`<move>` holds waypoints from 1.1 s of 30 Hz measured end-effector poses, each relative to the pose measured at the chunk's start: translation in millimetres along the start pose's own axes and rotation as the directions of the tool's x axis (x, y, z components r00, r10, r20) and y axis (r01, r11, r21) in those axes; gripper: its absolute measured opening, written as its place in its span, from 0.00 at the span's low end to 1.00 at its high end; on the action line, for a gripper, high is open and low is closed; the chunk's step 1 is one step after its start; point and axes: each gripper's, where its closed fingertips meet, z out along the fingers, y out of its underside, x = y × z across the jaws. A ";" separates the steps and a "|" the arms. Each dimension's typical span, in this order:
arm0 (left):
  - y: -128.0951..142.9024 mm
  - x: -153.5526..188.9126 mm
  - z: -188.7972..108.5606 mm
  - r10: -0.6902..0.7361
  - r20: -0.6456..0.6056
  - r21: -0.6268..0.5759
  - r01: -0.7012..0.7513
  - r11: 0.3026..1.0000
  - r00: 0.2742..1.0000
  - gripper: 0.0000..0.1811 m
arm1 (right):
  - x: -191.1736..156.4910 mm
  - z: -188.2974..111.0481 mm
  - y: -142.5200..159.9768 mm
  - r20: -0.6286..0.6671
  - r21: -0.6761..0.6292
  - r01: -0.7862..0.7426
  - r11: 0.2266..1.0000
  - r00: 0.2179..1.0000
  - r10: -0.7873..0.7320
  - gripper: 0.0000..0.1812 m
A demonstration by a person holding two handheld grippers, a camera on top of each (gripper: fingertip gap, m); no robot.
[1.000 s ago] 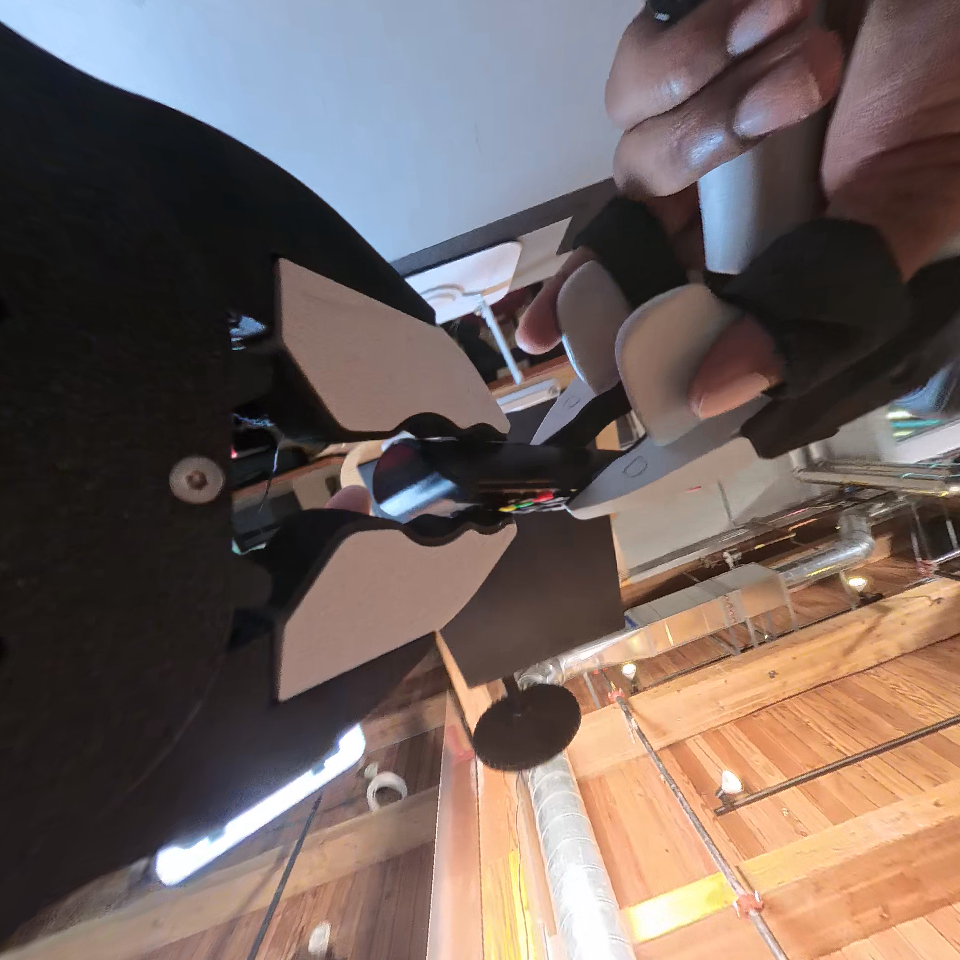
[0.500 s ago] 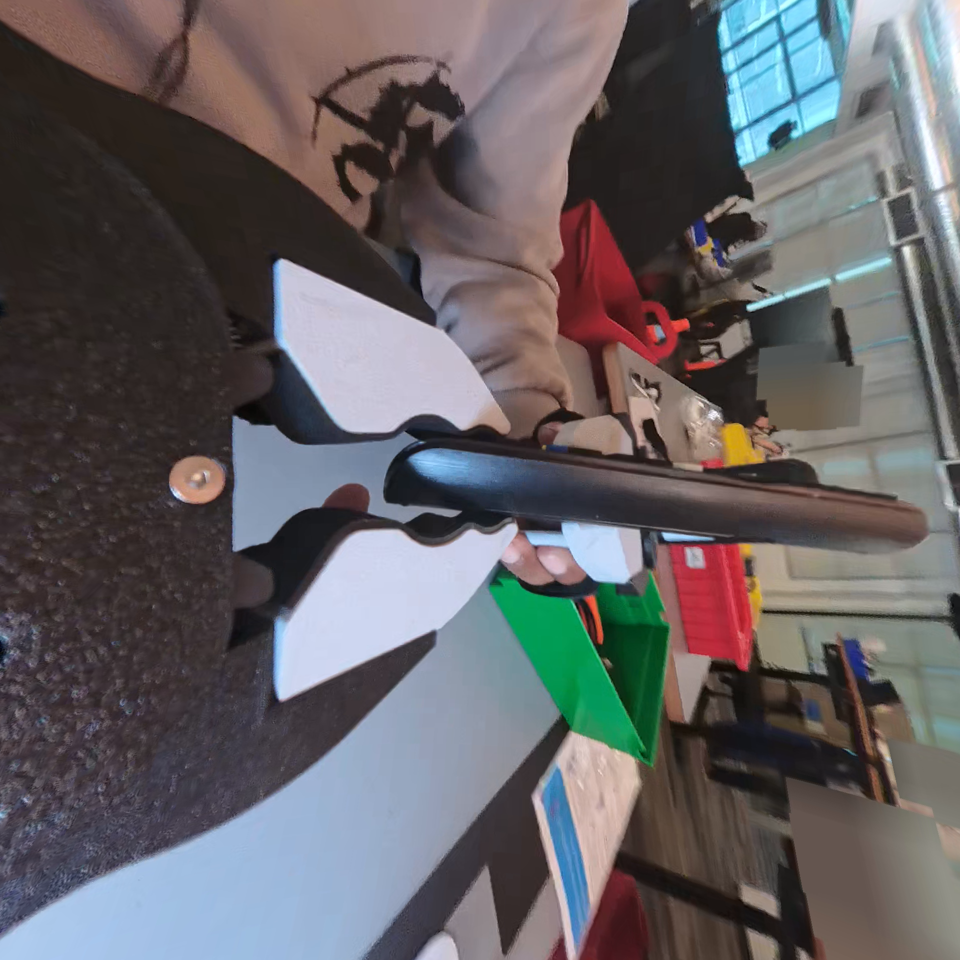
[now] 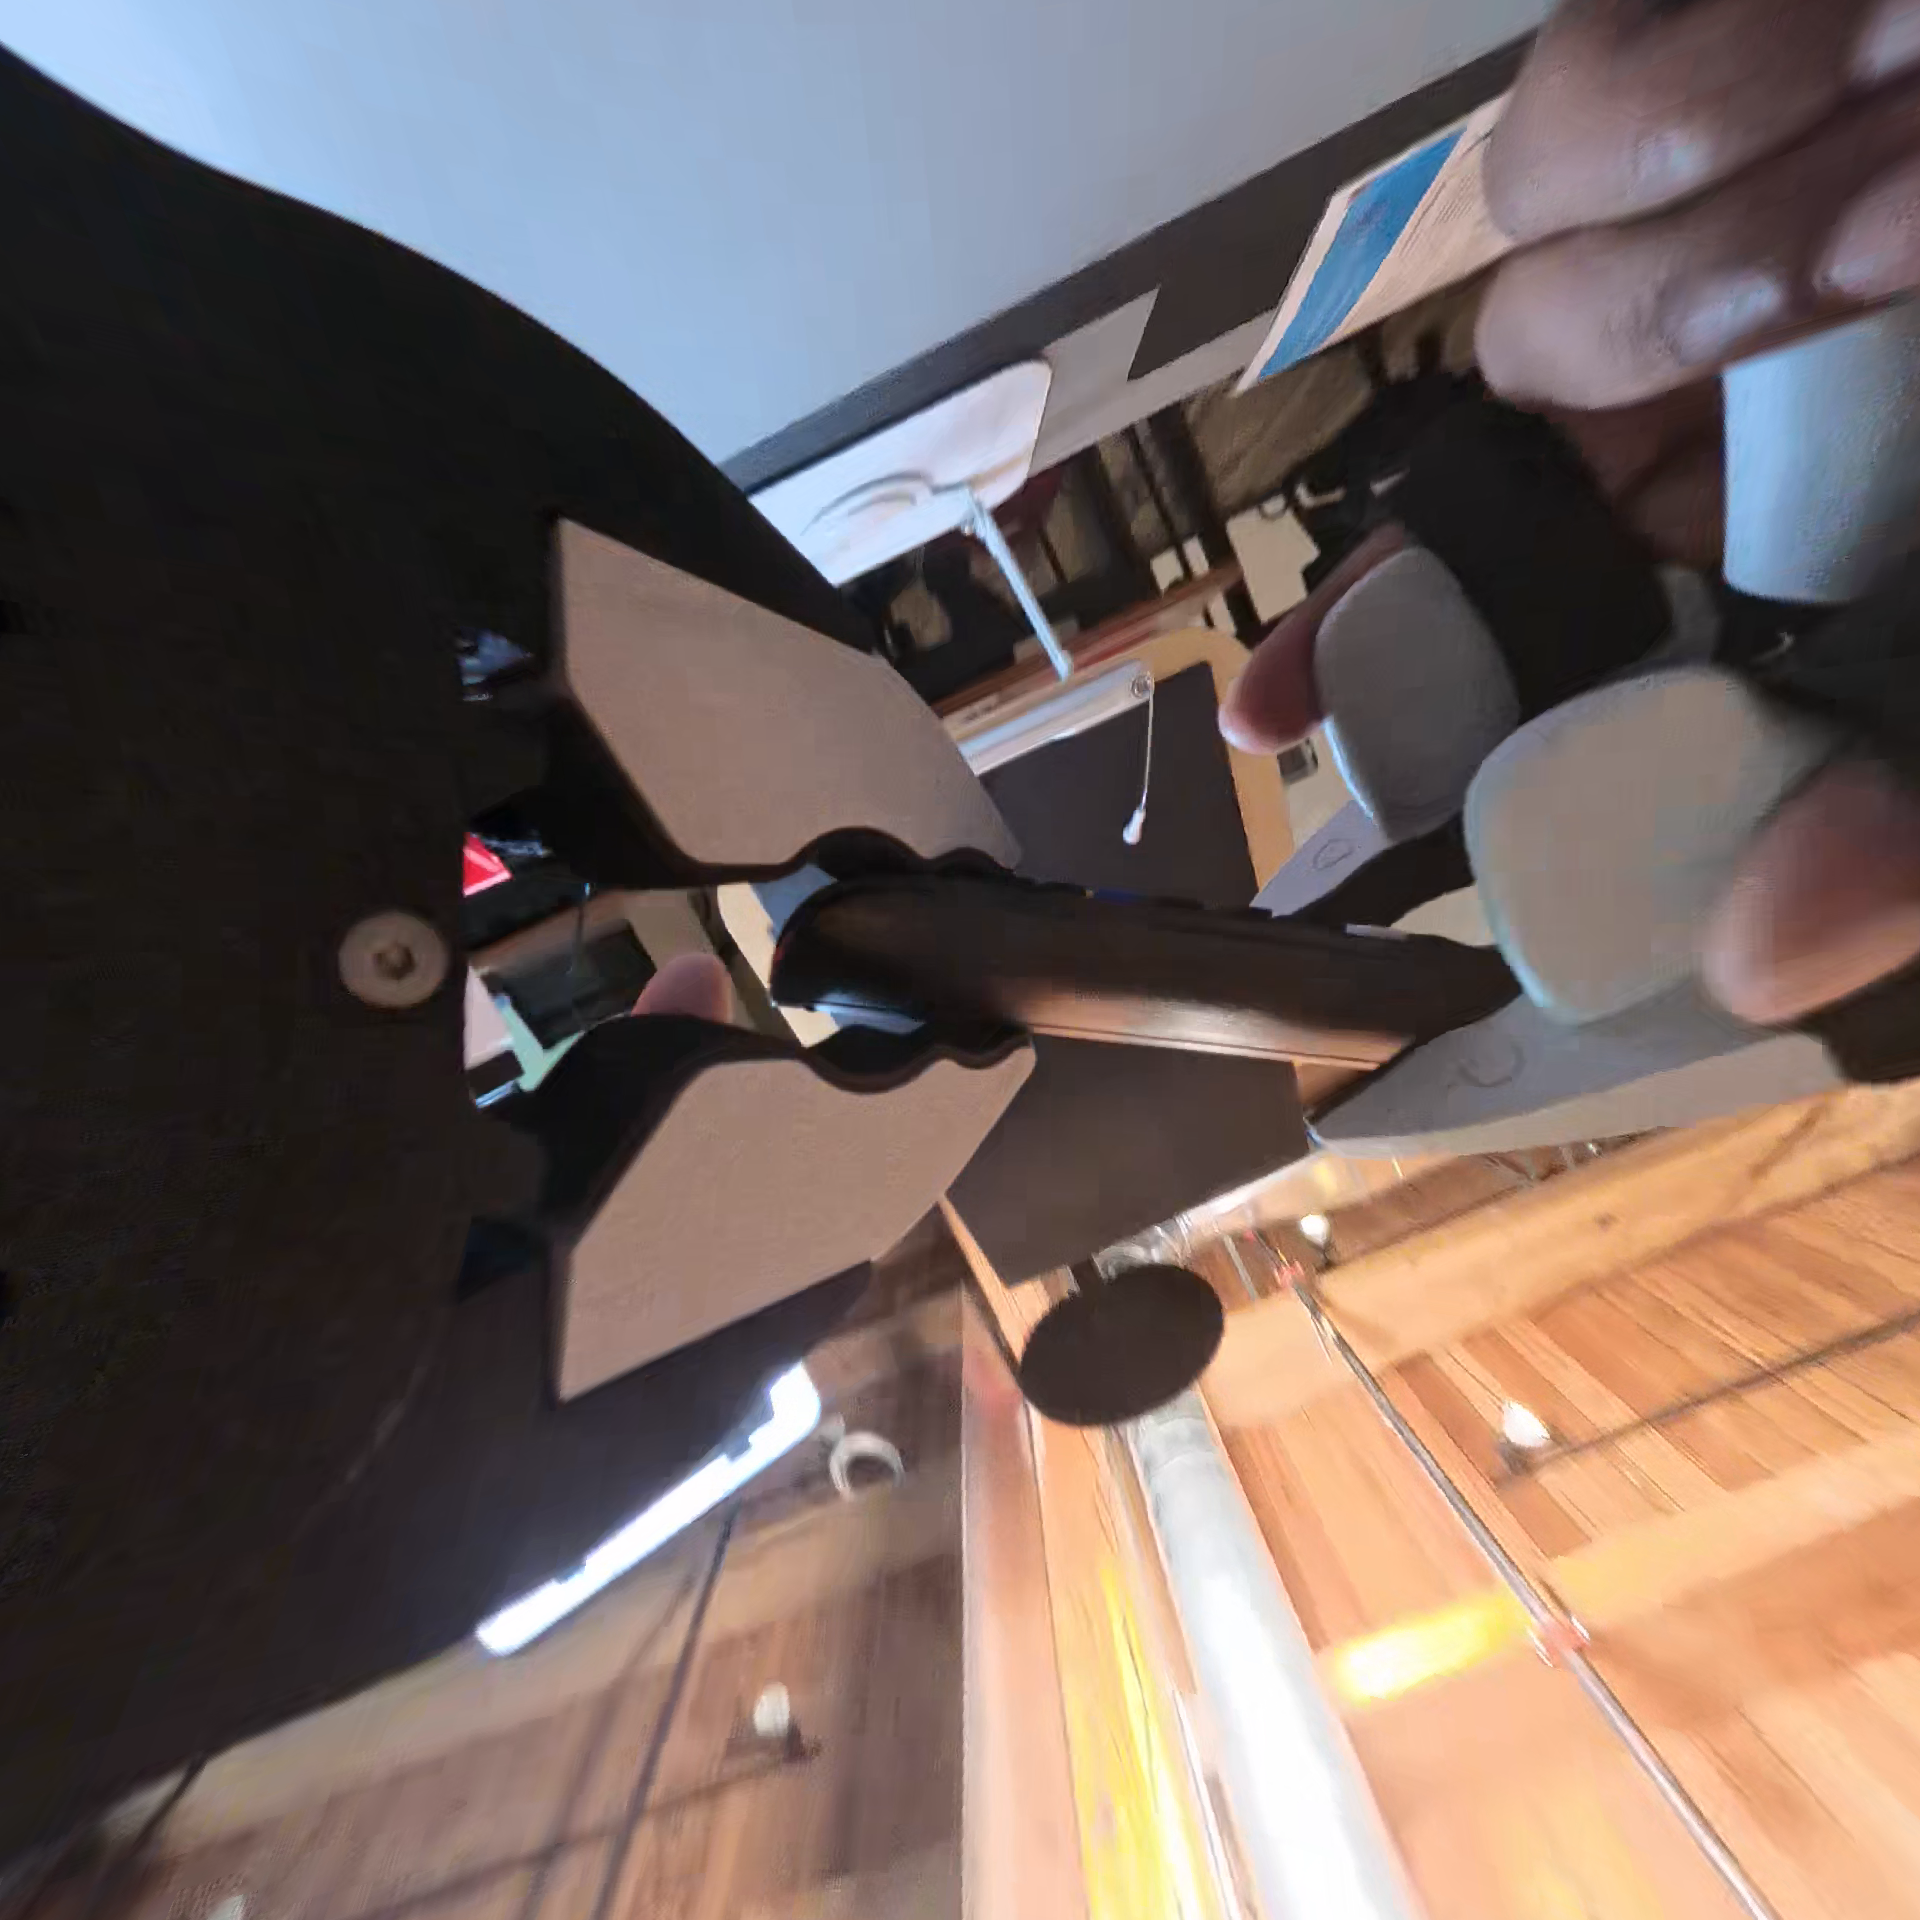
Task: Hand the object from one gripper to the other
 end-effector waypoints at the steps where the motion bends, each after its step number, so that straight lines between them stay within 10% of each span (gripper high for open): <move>1: 2.1 -4.4 -1.4 0.015 0.024 -0.013 -0.015 1.000 1.000 0.24 | -3.8 0.2 0.4 0.000 0.001 0.005 1.000 1.000 -0.005 0.14; 7: 9.9 -6.6 -11.2 0.130 -0.089 -0.134 -0.142 0.981 0.987 0.23 | -40.0 -12.1 -18.4 0.460 0.081 -0.269 0.960 0.865 0.203 0.32; 12: 34.6 36.2 -24.9 0.299 -0.377 -0.251 -0.408 0.878 0.877 0.22 | -34.3 -42.3 -48.0 0.782 -0.139 -0.666 0.733 0.380 0.494 0.39; 17: 49.6 80.3 -26.1 0.246 -0.560 -0.216 -0.426 0.879 0.791 0.22 | -48.1 -81.5 -79.4 0.887 -0.369 -0.766 0.526 -0.121 0.447 0.34; 20: 52.2 91.2 -27.2 0.209 -0.604 -0.211 -0.407 0.889 0.769 0.22 | -45.0 -83.2 -94.1 0.884 -0.390 -0.819 0.421 -0.206 0.420 0.17; 25: 19.6 68.6 -15.5 0.309 -0.401 -0.125 -0.385 0.914 0.862 0.18 | -30.0 -44.6 -69.7 0.793 -0.315 -0.852 0.419 0.007 0.609 0.15; 29: -20.4 38.9 -10.2 0.235 -0.113 -0.058 -0.242 0.968 0.965 0.32 | -28.2 -7.3 -20.3 0.532 -0.212 -0.712 0.670 0.491 0.690 0.14; 33: -24.1 11.2 -10.4 0.195 0.123 -0.050 -0.191 0.980 0.973 0.30 | -23.3 2.4 -2.5 0.245 -0.116 -0.391 0.913 0.880 0.408 0.14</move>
